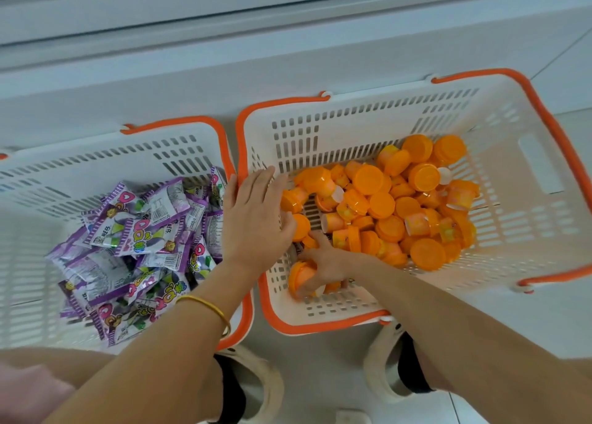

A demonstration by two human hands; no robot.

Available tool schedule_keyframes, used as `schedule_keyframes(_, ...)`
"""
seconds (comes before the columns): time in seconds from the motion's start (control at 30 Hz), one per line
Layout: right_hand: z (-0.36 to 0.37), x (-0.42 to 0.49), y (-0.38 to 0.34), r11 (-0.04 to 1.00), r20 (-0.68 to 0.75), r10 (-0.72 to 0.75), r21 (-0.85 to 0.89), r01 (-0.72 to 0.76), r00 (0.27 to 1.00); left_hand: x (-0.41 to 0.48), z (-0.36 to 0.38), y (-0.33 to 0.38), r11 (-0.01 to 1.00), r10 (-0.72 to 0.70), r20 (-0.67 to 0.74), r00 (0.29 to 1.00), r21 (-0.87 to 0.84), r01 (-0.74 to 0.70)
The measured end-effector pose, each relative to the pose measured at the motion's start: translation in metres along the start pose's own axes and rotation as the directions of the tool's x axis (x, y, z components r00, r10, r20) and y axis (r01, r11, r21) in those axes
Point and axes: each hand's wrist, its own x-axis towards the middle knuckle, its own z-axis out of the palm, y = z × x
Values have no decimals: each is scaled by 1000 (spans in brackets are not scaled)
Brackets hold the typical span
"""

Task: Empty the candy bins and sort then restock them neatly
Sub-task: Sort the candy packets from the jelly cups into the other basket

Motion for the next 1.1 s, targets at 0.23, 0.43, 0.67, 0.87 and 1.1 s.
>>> schedule_keyframes(0.23, 3, -7, -1, 999, -111, 32, 35, -28, 993, 0, -2, 1, 1000, -3, -2, 1000, -10, 3)
schedule_keyframes(0.43, -6, -18, -7, 989, -265, 36, 145, 3, 964, 0, -2, 1, 1000, 1, 5, 1000, -16, -1)
schedule_keyframes(0.67, -42, -55, 15, 499, -245, 255, 862, 89, 935, -1, -3, 1, 1000, 3, 19, 1000, -2, -3)
schedule_keyframes(0.87, -82, -92, 51, 151, -393, 444, 919, 365, 805, 4, 4, 31, 961, 239, -29, 971, 146, -233)
schedule_keyframes(1.1, -86, -101, 83, 682, -734, 549, 670, 294, 399, 1, 31, 41, 994, 107, 491, 865, -64, -87)
